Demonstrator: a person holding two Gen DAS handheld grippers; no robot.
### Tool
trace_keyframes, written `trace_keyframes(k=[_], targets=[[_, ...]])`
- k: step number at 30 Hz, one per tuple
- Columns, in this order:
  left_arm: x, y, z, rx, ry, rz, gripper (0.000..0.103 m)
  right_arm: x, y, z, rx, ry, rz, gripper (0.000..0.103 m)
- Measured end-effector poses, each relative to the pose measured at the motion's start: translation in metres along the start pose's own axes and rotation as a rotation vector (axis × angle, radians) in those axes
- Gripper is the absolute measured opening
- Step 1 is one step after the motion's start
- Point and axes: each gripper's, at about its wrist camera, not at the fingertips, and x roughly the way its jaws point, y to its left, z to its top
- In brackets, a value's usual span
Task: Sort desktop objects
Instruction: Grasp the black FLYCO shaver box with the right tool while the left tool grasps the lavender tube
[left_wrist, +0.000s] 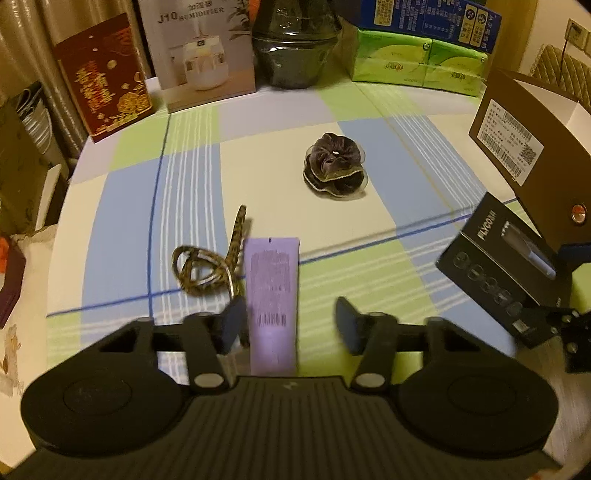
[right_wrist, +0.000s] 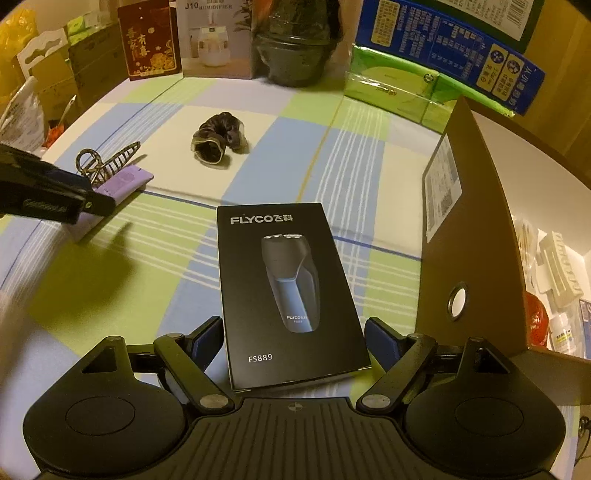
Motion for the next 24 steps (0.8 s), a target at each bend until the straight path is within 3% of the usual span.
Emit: trace_keyframes(k=[10, 17, 24], targets=[[0.035, 0.0, 0.009, 0.021, 0.065, 0.039, 0.031, 0.004, -0.008, -0.001, 0.032, 0.011, 0.021, 0.08], [0.03, -0.005, 0.0, -0.004, 0.065, 0.015, 0.03, 0.004, -0.011, -0.004, 0.044, 0.014, 0.038, 0.08], [0.006, -0.022, -0.03, -0.012, 0.094, -0.014, 0.03, -0.003, -0.013, -0.014, 0.029, 0.015, 0.056, 0.08]])
